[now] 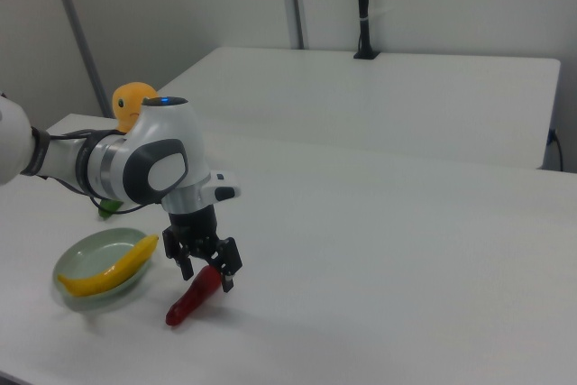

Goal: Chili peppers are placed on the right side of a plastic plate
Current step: 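Close the gripper on the red chili pepper's body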

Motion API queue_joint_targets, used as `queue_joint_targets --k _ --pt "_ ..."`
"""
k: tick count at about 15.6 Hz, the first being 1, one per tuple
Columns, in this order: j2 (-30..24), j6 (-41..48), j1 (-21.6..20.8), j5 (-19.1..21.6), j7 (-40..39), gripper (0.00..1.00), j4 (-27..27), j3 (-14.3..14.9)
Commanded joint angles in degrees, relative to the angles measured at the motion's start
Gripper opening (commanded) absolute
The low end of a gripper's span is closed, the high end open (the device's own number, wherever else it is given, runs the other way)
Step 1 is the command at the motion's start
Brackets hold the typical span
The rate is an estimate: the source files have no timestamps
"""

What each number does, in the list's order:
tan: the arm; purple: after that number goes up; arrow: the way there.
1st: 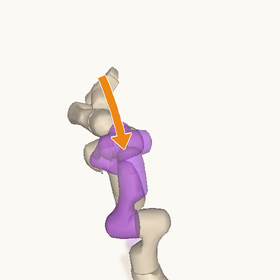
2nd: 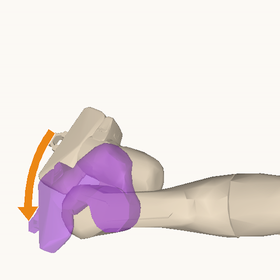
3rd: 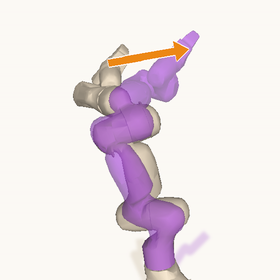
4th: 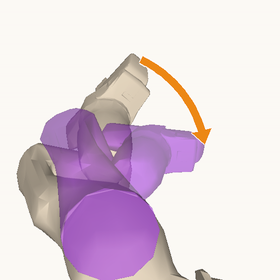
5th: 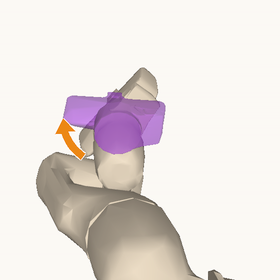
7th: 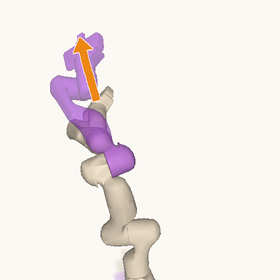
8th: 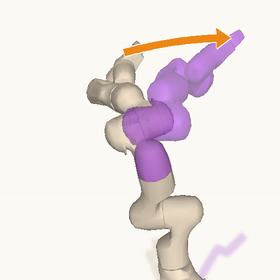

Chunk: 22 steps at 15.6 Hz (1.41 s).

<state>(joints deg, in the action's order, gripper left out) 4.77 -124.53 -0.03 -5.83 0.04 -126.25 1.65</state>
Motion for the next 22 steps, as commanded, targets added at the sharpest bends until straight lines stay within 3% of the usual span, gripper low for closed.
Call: queue_joint_targets --k 1,4,5,6,9,17,22 --pt "2.3 -1.9 -1.6 -0.5 -0.7 1.0 -0.3 0.2" --pt "3.6 -3.3 -2.5 -0.4 -0.4 1.0 -0.4 0.0" --pt "3.8 -3.3 -2.5 -0.4 -0.4 0.86 -0.4 0.0" --pt "3.9 -3.3 -2.5 -0.4 -0.4 0.59 -0.4 -0.1" --pt "4.1 -3.3 -2.5 -0.4 -0.9 0.15 -0.4 -0.2" --pt "3.3 -2.4 -3.4 -0.2 -0.2 0.13 -0.5 -0.2" --pt "2.3 0.7 -4.1 0.0 4.1 0.14 -0.5 -4.6"
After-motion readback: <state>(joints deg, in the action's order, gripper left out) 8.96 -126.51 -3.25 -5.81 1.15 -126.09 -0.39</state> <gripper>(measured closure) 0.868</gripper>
